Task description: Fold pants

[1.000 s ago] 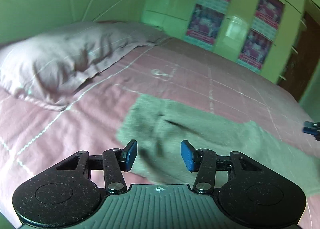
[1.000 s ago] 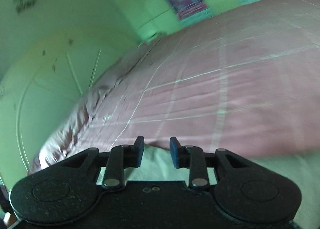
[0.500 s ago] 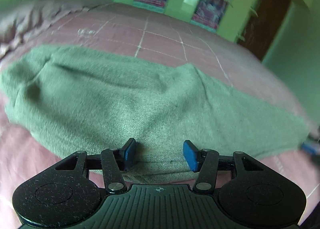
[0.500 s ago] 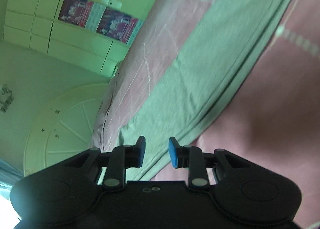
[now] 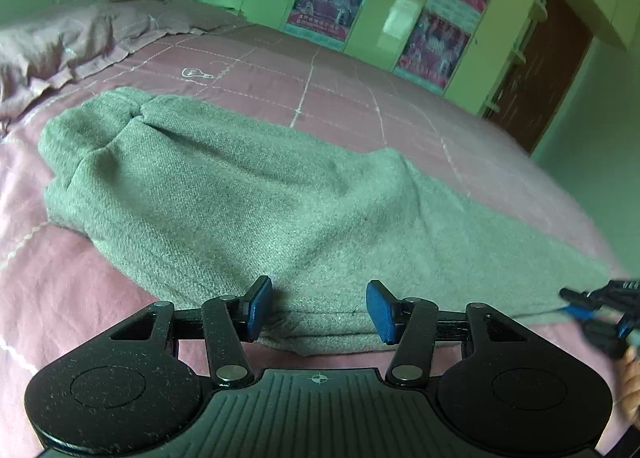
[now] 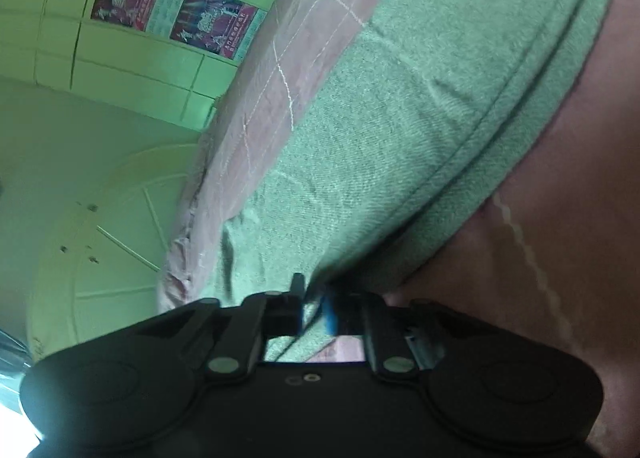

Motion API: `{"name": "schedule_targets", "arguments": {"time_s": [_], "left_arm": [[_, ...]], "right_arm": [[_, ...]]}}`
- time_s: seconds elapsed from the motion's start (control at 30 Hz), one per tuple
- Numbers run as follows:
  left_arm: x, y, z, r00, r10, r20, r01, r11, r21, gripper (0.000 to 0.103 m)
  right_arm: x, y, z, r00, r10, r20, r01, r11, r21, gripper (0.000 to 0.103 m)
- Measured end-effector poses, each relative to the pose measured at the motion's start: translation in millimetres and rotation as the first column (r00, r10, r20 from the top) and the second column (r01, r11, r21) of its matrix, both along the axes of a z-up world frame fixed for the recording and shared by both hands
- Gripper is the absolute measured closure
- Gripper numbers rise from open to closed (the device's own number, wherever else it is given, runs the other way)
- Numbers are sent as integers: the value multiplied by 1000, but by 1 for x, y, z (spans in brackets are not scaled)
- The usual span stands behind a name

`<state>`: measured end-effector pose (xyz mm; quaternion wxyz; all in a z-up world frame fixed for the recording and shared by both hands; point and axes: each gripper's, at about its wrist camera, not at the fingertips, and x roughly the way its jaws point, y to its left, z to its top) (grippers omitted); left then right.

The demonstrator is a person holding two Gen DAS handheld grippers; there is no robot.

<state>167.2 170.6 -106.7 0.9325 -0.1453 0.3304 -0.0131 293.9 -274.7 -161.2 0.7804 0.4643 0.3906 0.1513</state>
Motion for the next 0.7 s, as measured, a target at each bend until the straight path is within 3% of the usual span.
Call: {"name": "schedule_targets", "arguments": {"time_s": [0.13,0.23,0.33,0.4,0.57,0.7], "left_arm": [[2,-8,11,1000,-14,-25,16,997,76,50],[-2,-8,9,999,-36,-23,38,995,94,50],[-4,-6,12,999,-43,-21,45,995,84,50],[-11,-4,17,999,-39,3,39,997,63,50],[-25,2,14,999,27,24,-27,999,23,50],[-30,5,11,998,60,16,-60,998,10,50]], "right_arm": [[-25,-9,25,995,7,100,-3,999,-41,103],[-23,-18,3,1000,-12,13,13,995,-98,103],[-28,-28,-9,999,-42,-3,42,999,-7,103],[-38,-31,4,996,-60,63,61,998,-3,88],[-25,-13,-4,1000,-4,11,3,999,46,88],[-16,3,-14,1000,-17,-9,17,998,60,92]]}}
